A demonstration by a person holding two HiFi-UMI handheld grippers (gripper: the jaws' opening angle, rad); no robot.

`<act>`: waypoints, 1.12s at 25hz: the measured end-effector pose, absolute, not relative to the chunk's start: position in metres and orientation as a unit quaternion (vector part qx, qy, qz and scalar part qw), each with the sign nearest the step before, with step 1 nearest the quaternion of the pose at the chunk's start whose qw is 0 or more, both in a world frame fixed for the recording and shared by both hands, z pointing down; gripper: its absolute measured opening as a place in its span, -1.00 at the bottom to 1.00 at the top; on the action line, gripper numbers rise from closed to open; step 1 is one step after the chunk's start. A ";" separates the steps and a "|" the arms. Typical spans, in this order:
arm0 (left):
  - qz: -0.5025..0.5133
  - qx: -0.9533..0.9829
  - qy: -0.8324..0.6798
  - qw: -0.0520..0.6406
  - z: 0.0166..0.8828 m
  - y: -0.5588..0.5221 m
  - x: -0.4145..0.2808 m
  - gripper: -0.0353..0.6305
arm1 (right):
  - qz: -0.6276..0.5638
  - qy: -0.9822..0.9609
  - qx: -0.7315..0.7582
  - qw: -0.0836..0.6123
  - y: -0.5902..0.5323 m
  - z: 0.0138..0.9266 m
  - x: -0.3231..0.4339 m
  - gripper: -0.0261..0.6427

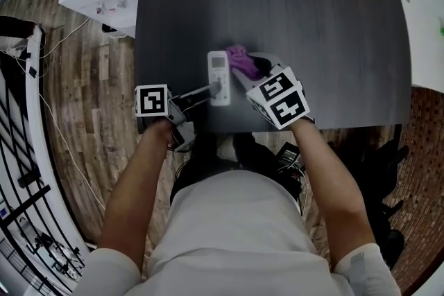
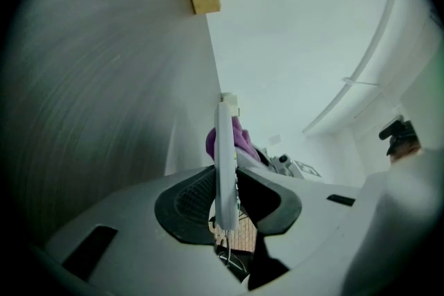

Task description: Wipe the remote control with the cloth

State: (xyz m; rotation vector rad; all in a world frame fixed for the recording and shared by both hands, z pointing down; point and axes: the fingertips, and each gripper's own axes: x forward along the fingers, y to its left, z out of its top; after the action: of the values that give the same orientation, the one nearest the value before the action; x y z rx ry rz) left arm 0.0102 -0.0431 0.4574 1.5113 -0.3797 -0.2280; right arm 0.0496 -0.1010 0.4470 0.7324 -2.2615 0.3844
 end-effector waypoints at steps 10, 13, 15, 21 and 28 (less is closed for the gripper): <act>-0.102 0.679 -0.244 0.685 0.473 -0.057 -0.009 -0.60 | 0.201 -0.882 0.218 0.366 -0.001 0.460 0.040 -0.54; -0.048 0.713 -0.263 0.648 0.479 -0.059 -0.010 -0.60 | 0.206 -0.895 0.137 0.371 0.040 0.458 0.032 -0.54; 0.010 0.741 -0.272 0.614 0.482 -0.058 -0.007 -0.60 | 0.194 -0.894 0.118 0.387 0.048 0.460 0.035 -0.54; 0.152 0.819 -0.265 0.486 0.477 -0.044 0.001 -0.60 | 0.143 -0.875 0.223 0.405 -0.023 0.447 0.069 -0.54; 0.250 0.853 -0.212 0.407 0.477 -0.023 0.009 -0.60 | -0.085 -0.862 0.219 0.449 -0.095 0.401 0.043 -0.54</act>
State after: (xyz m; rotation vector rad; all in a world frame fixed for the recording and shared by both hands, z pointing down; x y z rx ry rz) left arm 0.0088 -0.0229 0.4774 2.1508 -0.5335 0.6305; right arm 0.0431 -0.0946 0.4013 0.5422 -2.1314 -0.2107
